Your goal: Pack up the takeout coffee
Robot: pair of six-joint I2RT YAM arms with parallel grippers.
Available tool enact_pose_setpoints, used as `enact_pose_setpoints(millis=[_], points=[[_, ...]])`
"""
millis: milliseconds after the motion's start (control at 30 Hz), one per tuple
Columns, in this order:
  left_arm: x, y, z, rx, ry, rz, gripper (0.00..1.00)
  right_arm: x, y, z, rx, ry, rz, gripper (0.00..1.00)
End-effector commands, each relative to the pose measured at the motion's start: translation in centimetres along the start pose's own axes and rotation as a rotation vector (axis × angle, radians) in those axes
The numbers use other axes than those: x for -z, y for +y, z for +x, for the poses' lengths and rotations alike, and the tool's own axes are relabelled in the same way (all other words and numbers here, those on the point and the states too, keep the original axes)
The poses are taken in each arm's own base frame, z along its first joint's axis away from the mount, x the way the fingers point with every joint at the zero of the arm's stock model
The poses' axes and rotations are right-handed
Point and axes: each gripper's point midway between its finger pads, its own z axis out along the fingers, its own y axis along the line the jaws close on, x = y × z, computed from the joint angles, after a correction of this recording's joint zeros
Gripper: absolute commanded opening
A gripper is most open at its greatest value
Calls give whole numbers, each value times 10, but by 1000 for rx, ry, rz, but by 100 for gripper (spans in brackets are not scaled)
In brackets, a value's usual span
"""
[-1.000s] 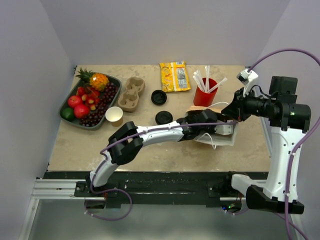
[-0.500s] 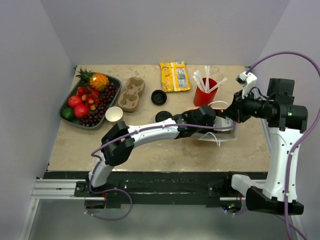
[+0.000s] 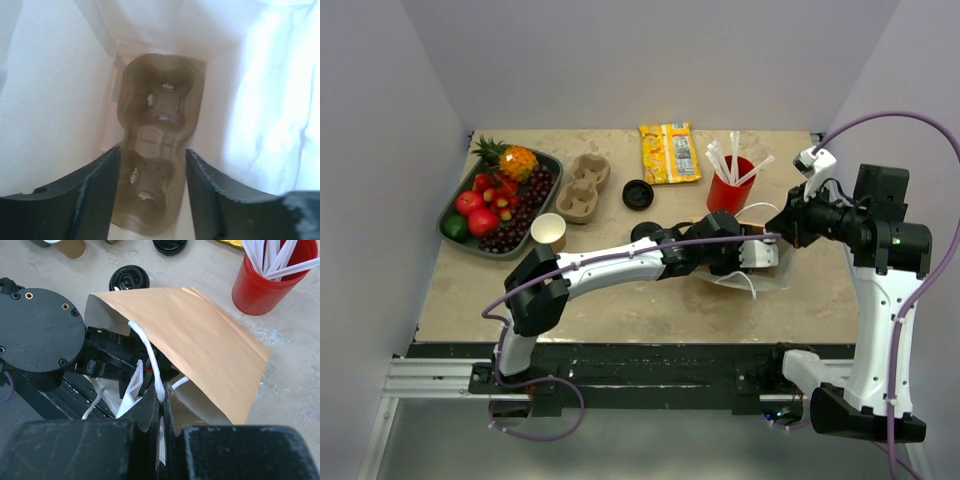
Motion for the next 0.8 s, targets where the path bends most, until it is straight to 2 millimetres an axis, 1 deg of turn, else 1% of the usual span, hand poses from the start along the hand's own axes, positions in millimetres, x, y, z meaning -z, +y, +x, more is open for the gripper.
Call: enact_pose_setpoints(millis=[0, 33, 133, 200, 233, 267, 333, 367, 400, 433, 500, 533, 567, 633, 667, 767], points=[[18, 30, -32, 104, -102, -68, 56, 3, 4, 11, -25, 32, 6, 0], [17, 29, -31, 107, -97, -65, 52, 4, 5, 11, -23, 28, 3, 0], [18, 26, -31, 116, -97, -46, 49, 5, 6, 11, -16, 22, 6, 0], [22, 14, -37, 113, -130, 29, 48, 5, 4, 11, -17, 22, 15, 0], [24, 11, -40, 118, -142, 53, 47, 5, 4, 12, -27, 25, 18, 0], [26, 4, -46, 122, -173, 104, 47, 5, 4, 10, -31, 22, 21, 0], [30, -8, -51, 122, -199, 186, 47, 4, 3, 8, -49, 22, 20, 0], [38, -15, -62, 117, -246, 236, 48, 4, 3, 6, -55, 14, 25, 0], [43, -14, -69, 119, -273, 241, 48, 5, 2, 3, -64, 3, 33, 0], [47, -10, -75, 136, -293, 231, 50, 5, 0, 1, -65, -1, 40, 0], [58, 6, -96, 198, -356, 217, 54, 8, -4, -7, -62, -22, 74, 0], [64, 18, -102, 222, -384, 210, 55, 8, -8, -9, -63, -19, 89, 0], [78, 31, -123, 227, -459, 198, 56, 8, -12, -12, -58, -20, 105, 0], [94, 49, -140, 270, -521, 180, 60, 6, -26, -11, -75, 0, 161, 0], [109, 58, -159, 255, -577, 177, 61, 4, -29, -11, -74, 3, 169, 0], [133, 72, -180, 251, -644, 178, 63, -1, -41, -19, -81, -3, 198, 0]])
